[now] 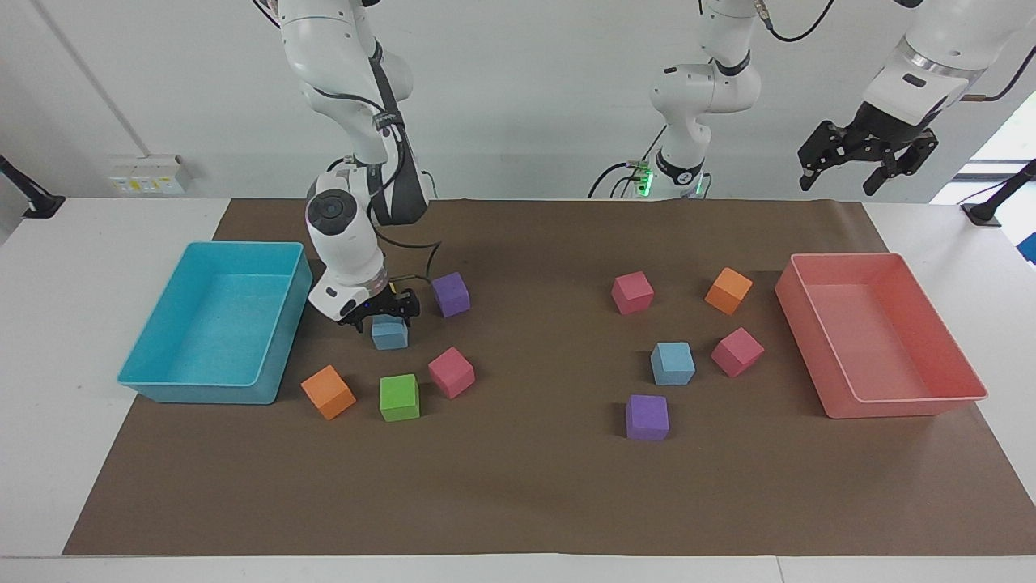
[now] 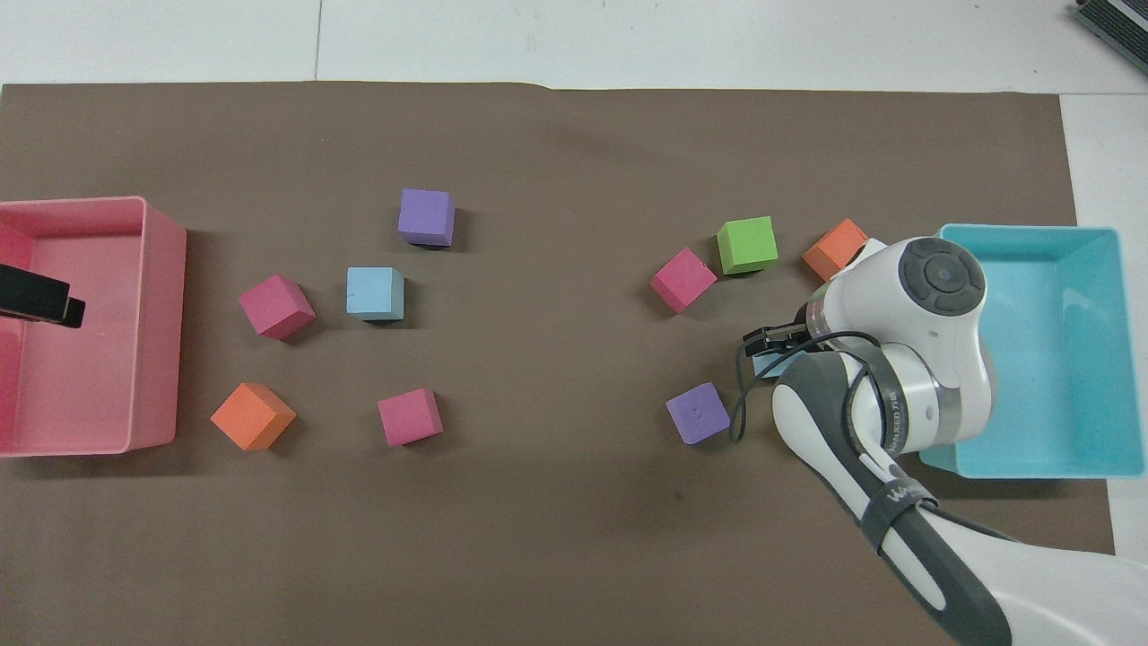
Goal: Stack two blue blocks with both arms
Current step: 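Close the right gripper on the light blue cube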
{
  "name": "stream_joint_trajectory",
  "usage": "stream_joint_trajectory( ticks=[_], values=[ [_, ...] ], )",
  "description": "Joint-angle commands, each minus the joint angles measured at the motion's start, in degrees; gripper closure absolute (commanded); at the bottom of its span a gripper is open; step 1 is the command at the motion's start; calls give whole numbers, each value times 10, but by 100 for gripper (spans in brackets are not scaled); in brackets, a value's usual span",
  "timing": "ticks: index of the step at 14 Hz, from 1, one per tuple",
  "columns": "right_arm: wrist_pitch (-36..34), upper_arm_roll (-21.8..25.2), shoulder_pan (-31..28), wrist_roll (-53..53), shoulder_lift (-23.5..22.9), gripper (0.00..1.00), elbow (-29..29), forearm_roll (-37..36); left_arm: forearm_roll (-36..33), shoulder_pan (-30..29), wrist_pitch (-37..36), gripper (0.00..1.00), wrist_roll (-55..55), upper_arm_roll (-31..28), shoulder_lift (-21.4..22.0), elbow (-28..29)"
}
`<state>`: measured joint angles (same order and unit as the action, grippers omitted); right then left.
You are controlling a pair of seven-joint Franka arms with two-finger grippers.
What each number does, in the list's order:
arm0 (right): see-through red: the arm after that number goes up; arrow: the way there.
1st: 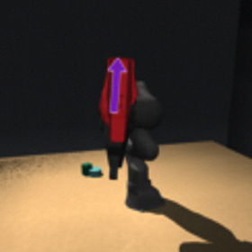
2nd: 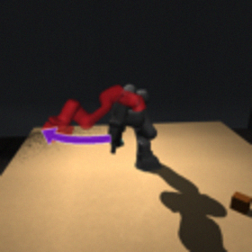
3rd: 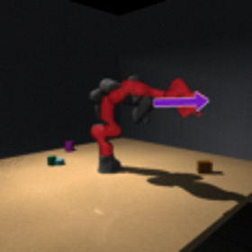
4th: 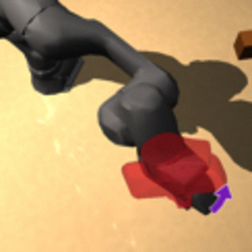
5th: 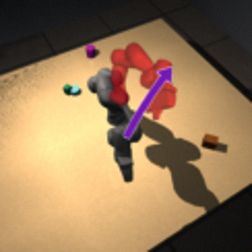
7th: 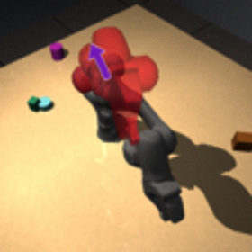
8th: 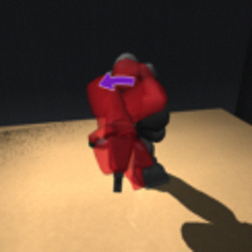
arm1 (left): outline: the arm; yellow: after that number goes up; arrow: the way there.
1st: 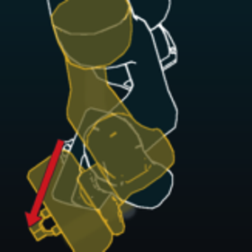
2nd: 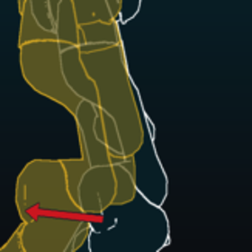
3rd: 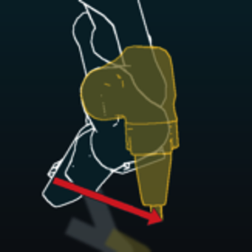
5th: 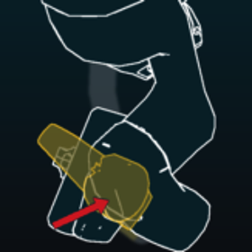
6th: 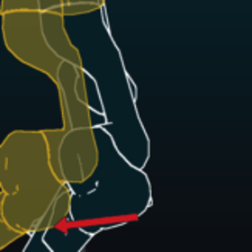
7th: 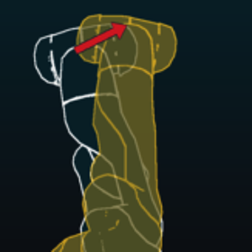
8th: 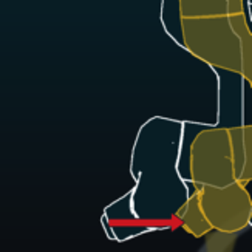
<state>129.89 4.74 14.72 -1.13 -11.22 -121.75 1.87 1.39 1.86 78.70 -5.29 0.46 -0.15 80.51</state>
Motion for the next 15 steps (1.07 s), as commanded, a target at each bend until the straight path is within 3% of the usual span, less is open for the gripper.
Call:
stream_joint_trajectory(
  ticks=[1, 7, 14, 15],
  values=[
    [22, 2, 2, 22, 1, 0, -16, 13, -3, -10, 5, 0, -3, 7, 16, 19],
    [25, 0, 2, 19, 0, 0, -19, 13, -3, -10, 5, 0, -3, 6, 16, 19],
    [21, -2, 2, 23, -2, 88, -15, 13, -3, -10, 5, 0, -3, 6, 16, 19],
    [18, -2, 2, 22, -5, 97, -12, 13, -3, -11, 5, 0, -3, 6, 16, 19]
  ],
)
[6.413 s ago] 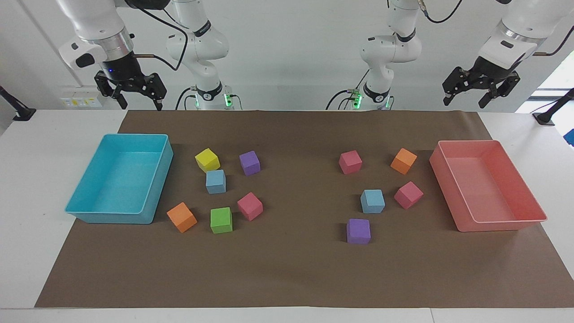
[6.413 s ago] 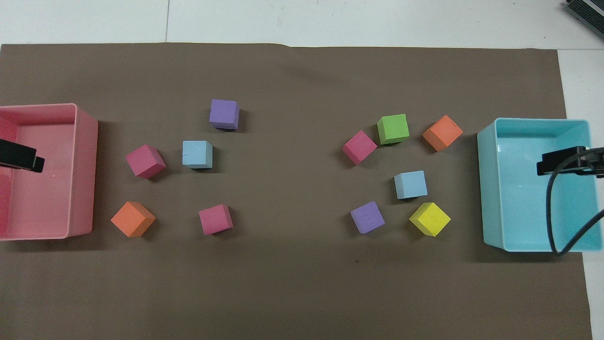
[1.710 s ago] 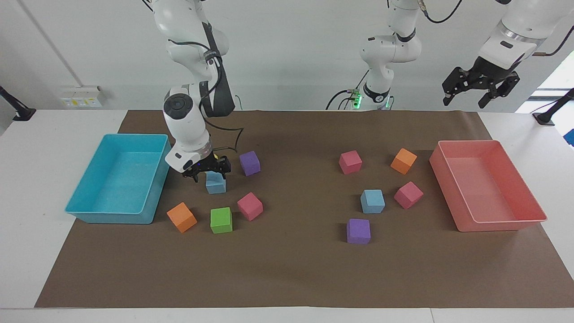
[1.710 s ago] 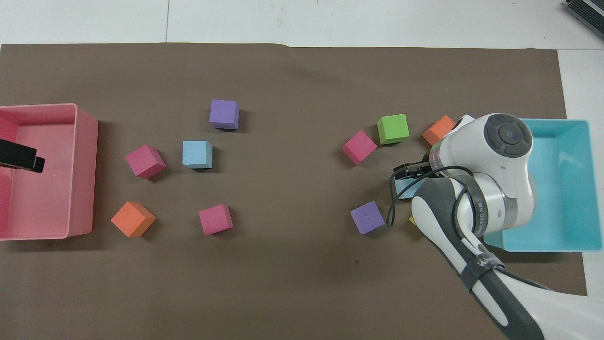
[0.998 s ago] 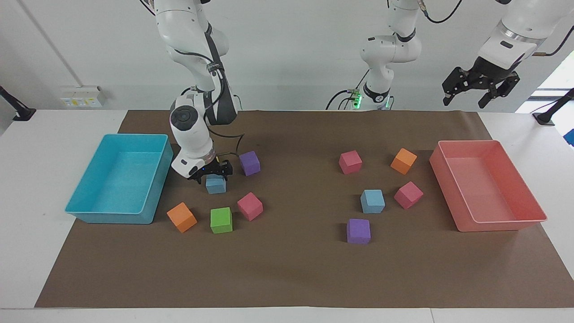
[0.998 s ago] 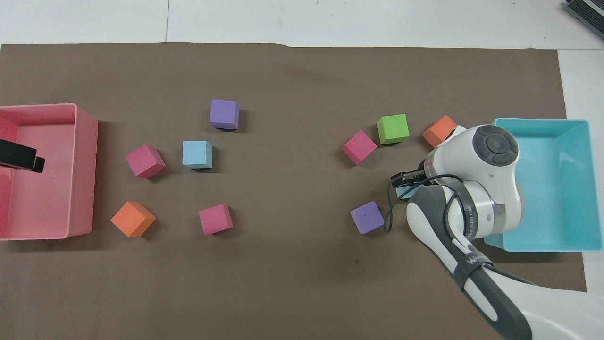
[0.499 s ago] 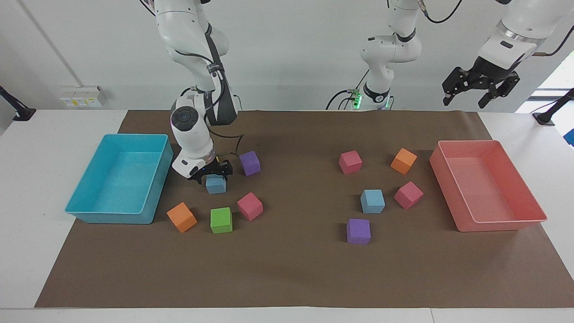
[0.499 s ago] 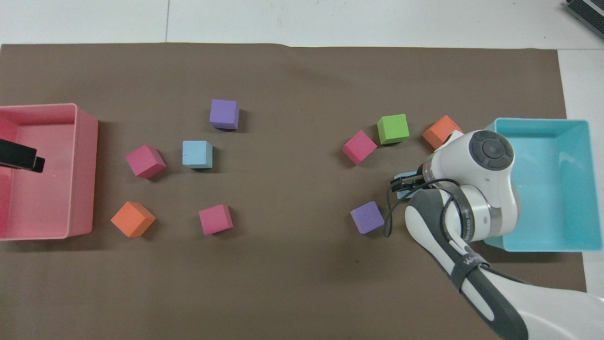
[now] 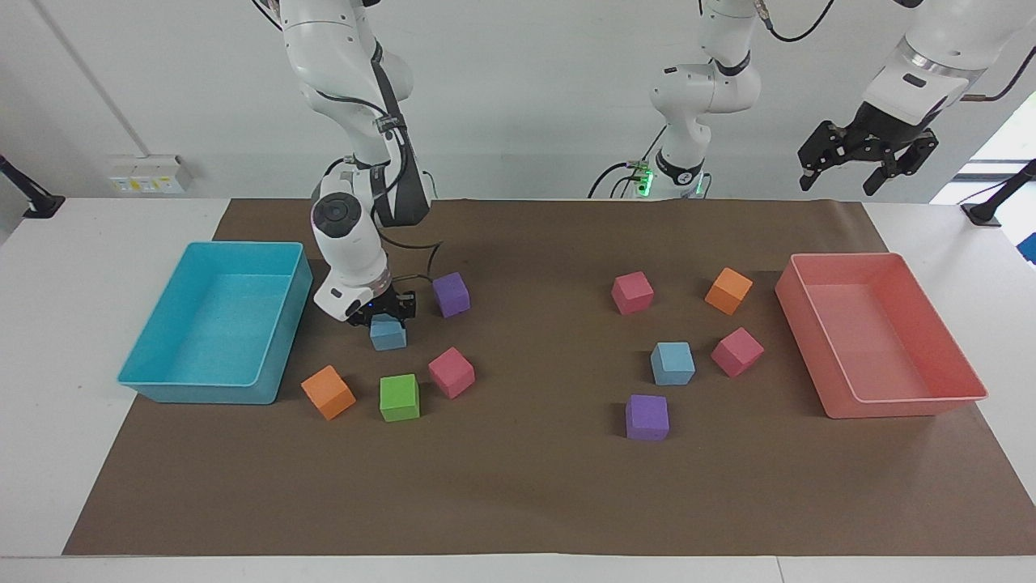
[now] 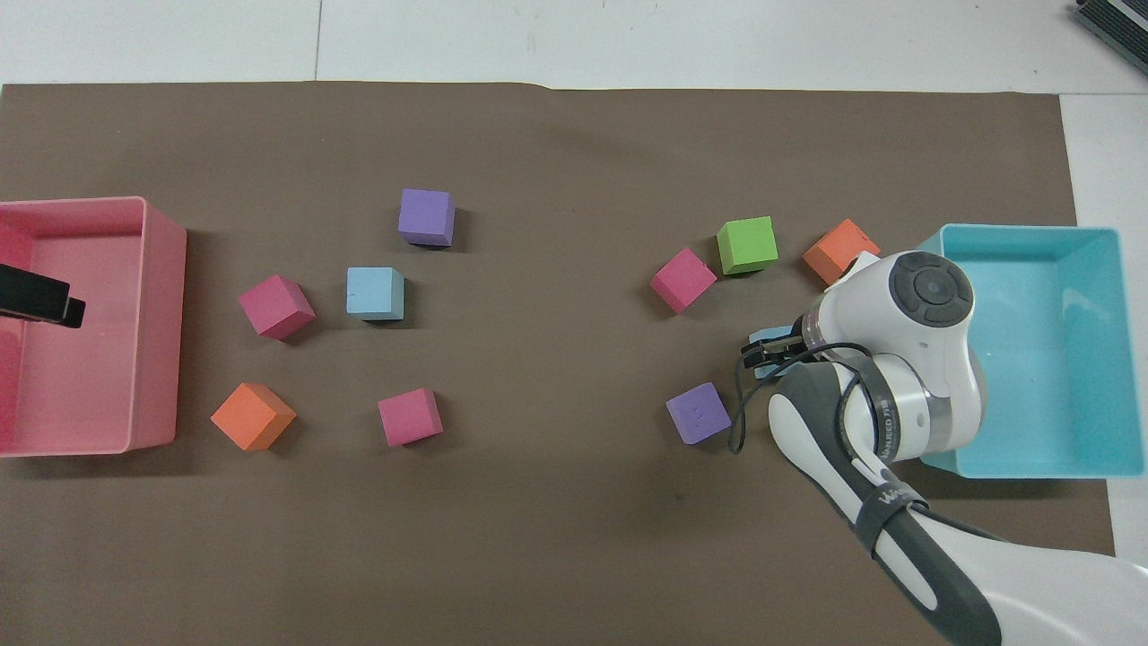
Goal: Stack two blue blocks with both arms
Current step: 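Close the right gripper on the light blue cube, then lift the light blue cube and carry it toward the table center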
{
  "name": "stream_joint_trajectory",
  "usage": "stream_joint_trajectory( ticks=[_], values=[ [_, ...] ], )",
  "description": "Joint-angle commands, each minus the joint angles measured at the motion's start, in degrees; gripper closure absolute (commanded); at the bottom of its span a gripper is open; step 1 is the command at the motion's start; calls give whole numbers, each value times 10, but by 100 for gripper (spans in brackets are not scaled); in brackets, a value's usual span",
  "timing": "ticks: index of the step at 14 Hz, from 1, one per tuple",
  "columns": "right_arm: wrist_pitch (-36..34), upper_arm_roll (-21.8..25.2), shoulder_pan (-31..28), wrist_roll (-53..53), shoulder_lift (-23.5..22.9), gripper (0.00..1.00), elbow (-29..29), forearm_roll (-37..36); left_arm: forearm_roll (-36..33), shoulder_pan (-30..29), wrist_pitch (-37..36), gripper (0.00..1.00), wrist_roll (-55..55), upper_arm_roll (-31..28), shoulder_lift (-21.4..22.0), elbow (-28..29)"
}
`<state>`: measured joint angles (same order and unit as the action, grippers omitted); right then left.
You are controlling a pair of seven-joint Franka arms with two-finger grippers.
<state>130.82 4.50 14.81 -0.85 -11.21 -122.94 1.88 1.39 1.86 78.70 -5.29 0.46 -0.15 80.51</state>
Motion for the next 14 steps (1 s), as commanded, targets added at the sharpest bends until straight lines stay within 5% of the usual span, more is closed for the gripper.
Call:
stream_joint_trajectory(
  ticks=[1, 11, 14],
  values=[
    [5, 1, 1, 20, -6, 99, 7, 13, -3, -10, 5, 0, -3, 7, 16, 19],
    [-141, -15, 1, -50, 33, 100, 118, 23, -3, -10, 6, 0, -3, 7, 16, 18],
    [-129, -50, 1, -106, 28, 100, 133, 21, -3, -10, 6, 0, -3, 7, 16, 18]
  ],
)
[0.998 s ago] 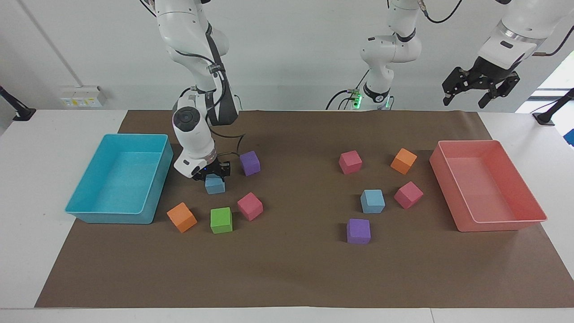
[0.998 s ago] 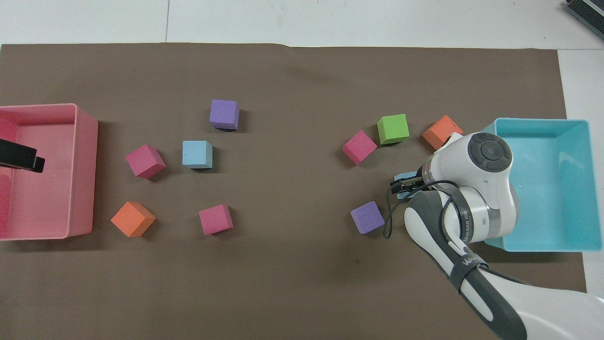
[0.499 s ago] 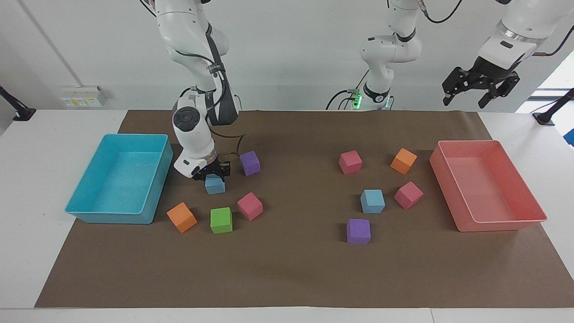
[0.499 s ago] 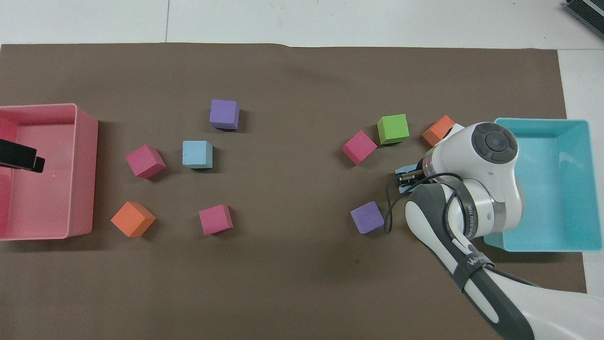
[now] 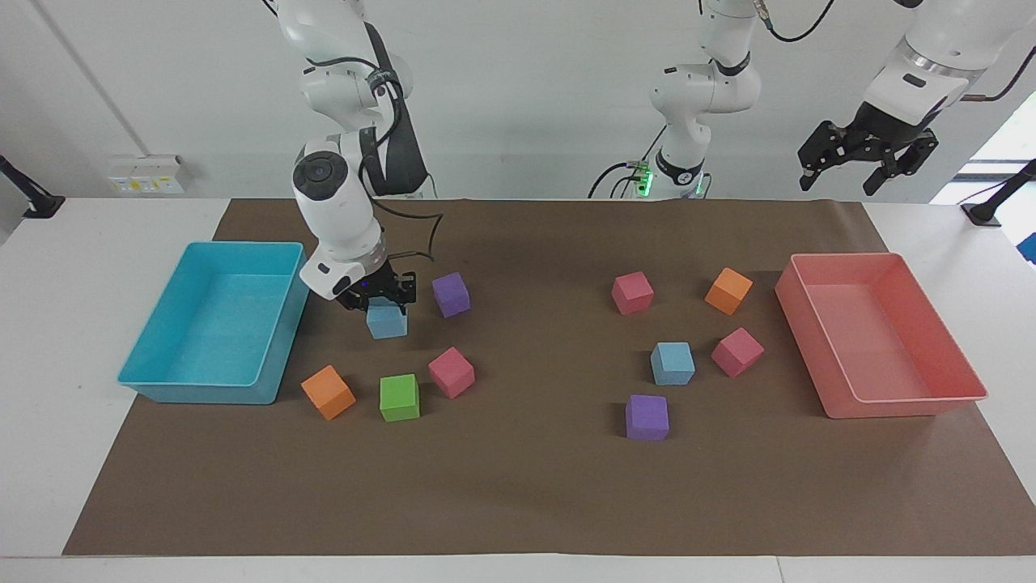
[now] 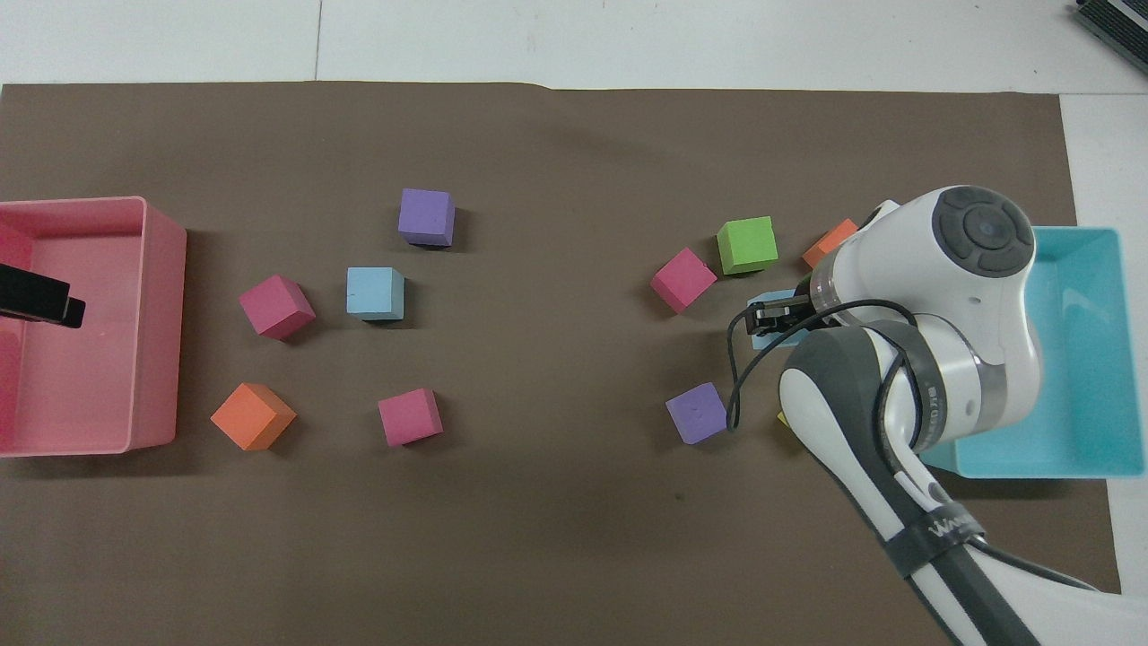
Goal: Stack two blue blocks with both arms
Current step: 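Lift the light blue cube and carry it toward the table center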
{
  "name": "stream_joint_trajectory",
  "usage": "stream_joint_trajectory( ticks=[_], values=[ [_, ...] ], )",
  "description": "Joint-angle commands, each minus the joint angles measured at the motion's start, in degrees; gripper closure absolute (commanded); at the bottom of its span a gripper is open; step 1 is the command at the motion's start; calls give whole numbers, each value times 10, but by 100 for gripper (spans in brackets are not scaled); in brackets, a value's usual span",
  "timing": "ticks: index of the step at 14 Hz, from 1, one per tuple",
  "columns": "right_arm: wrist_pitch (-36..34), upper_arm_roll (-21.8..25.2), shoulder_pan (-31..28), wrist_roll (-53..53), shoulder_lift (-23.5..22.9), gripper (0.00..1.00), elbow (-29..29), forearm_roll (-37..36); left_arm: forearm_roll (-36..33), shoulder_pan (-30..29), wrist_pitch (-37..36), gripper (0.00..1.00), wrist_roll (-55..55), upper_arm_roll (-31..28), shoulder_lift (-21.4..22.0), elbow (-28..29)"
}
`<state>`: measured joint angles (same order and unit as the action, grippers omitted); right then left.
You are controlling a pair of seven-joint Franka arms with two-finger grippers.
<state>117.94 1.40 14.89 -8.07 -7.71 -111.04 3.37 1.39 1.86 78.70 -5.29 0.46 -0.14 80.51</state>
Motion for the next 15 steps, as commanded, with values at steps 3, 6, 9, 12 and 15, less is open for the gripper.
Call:
stream_joint_trajectory(
  ticks=[3, 6, 9, 12, 15],
  values=[
    [4, -50, 1, -89, -23, 100, 46, 7, -3, -10, 6, 0, -3, 7, 16, 18],
    [-2, -61, 39, -165, -62, 100, 104, 6, -3, -11, 5, 0, -3, 6, 16, 18],
    [-3, -61, 79, -247, -106, 100, 146, 2, -3, -11, 5, 0, -3, 6, 15, 18],
    [-3, -61, 127, -322, -173, 100, 216, -6, -3, -11, 5, 0, -3, 6, 16, 19],
    [15, -61, 144, -339, -210, 100, 234, -13, -3, -11, 4, 0, -3, 6, 16, 18]
  ],
)
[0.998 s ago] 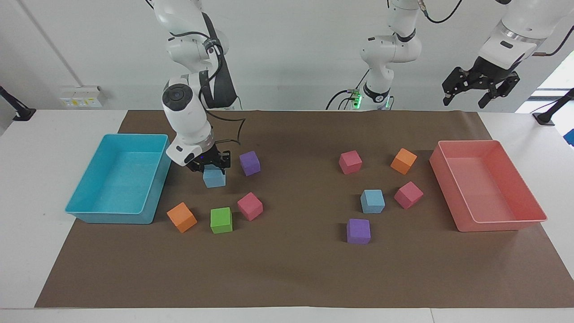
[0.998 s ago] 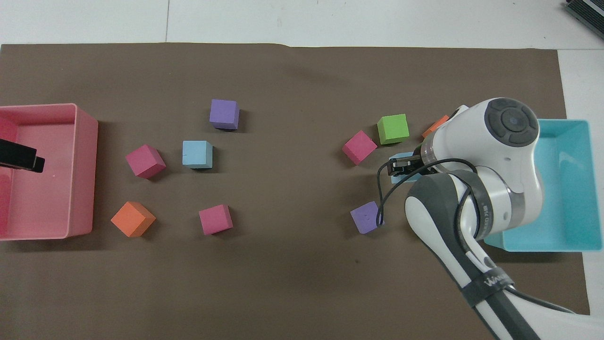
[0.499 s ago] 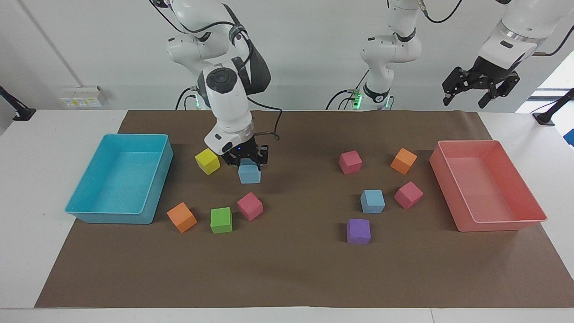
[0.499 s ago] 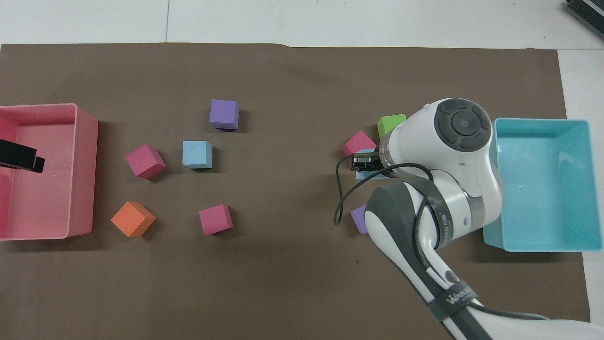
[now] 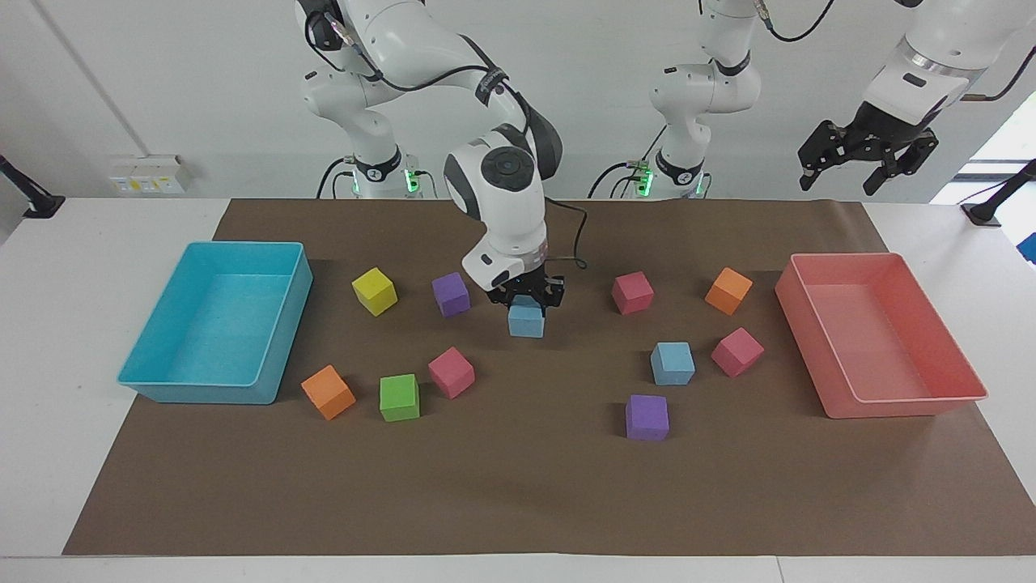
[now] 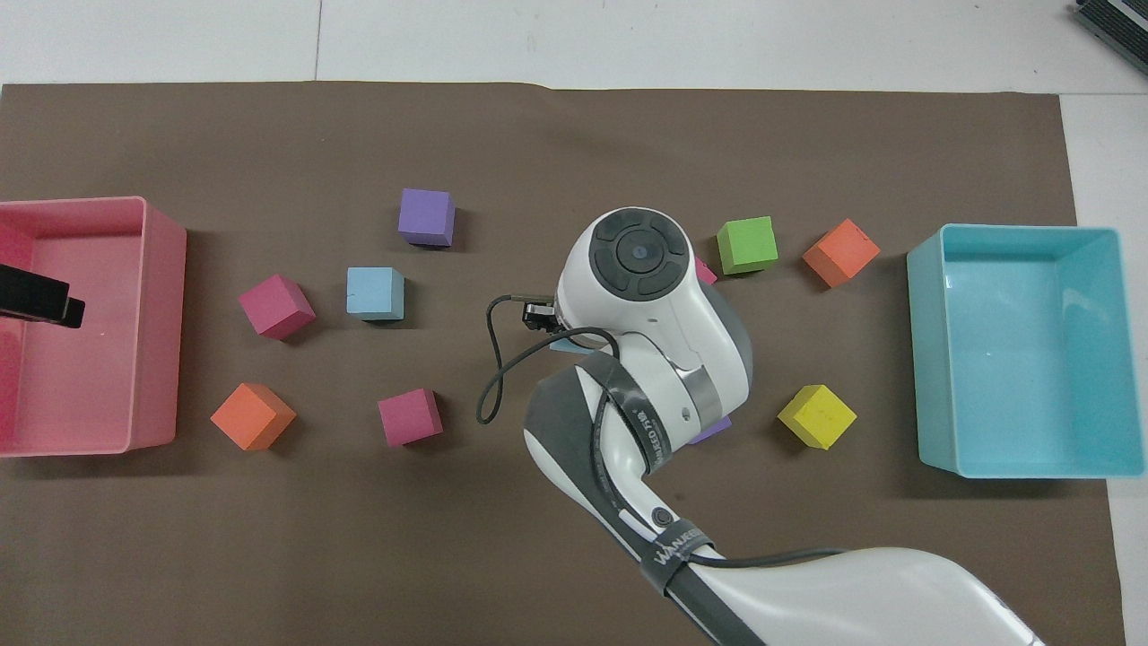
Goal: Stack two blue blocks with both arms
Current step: 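Lift the light blue cube and carry it toward the table center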
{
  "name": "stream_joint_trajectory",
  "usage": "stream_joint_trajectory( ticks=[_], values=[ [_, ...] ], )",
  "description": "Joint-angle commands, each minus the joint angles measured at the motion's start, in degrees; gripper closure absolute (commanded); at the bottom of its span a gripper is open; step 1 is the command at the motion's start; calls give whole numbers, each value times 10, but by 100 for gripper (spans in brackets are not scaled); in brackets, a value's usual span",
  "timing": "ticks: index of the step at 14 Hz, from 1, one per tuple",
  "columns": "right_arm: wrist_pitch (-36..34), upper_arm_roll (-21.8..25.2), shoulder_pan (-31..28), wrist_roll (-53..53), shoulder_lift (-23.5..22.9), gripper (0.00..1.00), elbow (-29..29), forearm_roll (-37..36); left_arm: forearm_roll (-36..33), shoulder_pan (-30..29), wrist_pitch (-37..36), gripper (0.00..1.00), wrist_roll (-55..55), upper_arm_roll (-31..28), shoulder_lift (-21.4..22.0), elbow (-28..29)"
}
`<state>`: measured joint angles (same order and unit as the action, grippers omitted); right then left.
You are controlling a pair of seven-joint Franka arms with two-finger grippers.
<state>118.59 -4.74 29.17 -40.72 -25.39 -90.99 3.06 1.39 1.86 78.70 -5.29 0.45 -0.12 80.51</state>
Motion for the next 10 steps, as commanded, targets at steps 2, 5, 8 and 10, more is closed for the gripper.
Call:
stream_joint_trajectory(
  ticks=[2, 5, 8, 10],
  values=[
    [31, 0, 1, -10, -36, 100, 29, -13, -3, -10, 3, 0, -3, 7, 16, 19],
    [51, 0, 4, -8, -54, 100, 27, -26, -3, -10, 3, 0, -3, 6, 16, 19],
    [40, 0, 5, 29, -49, 100, 0, -52, -3, -10, 3, 0, -3, 7, 16, 19],
    [32, -4, 5, 43, -50, 100, -1, -53, -3, -10, 3, 0, -3, 7, 16, 19]
  ],
)
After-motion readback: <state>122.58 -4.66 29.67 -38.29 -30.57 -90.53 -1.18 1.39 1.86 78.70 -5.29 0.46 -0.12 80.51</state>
